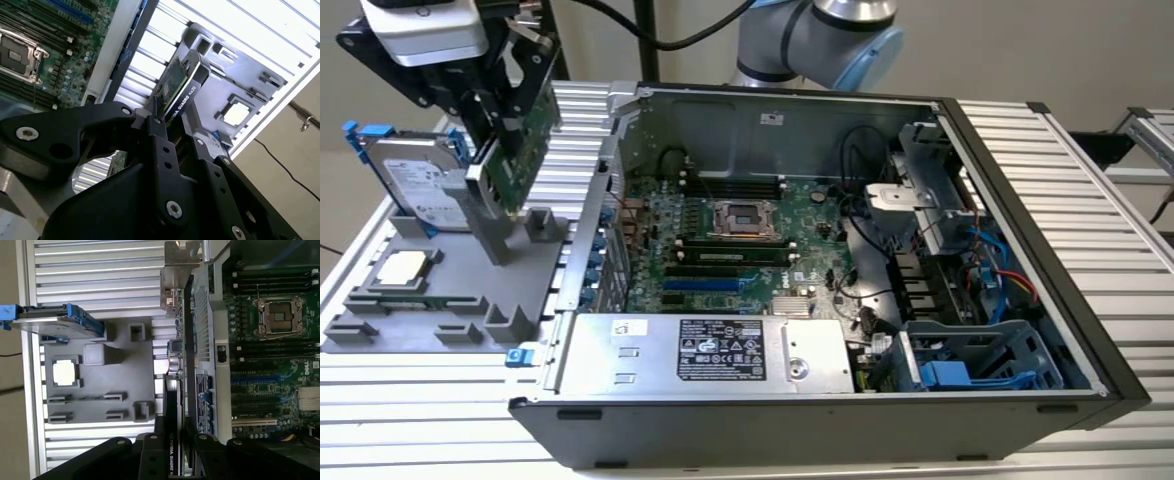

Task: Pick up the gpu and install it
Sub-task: 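Pick up the gpu and move the gpu toward the slot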

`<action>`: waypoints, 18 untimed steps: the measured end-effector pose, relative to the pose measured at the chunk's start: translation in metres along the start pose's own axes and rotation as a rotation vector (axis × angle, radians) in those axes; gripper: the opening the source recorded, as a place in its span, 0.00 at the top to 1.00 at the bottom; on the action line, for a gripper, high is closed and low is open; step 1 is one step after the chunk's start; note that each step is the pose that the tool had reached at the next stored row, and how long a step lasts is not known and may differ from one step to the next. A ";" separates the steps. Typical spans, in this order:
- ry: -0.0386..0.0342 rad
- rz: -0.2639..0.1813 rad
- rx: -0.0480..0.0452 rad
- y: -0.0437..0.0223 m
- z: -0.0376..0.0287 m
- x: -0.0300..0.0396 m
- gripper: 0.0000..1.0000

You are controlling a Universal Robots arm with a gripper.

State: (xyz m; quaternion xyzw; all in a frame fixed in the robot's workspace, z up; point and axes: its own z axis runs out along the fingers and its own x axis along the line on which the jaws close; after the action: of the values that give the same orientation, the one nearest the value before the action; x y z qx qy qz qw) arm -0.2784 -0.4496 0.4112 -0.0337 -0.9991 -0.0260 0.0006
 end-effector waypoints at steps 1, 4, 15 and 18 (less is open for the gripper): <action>0.0001 0.000 0.0001 0.0001 0.0000 -0.0013 1.00; 0.0000 0.000 0.0000 0.0004 0.0000 -0.0055 1.00; 0.0001 0.000 0.0000 0.0012 0.0000 -0.0182 1.00; 0.0004 0.000 0.0001 0.0012 -0.0001 -0.0183 1.00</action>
State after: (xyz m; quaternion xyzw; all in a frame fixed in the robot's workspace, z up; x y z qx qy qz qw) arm -0.2601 -0.4496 0.4113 -0.0337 -0.9991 -0.0260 0.0008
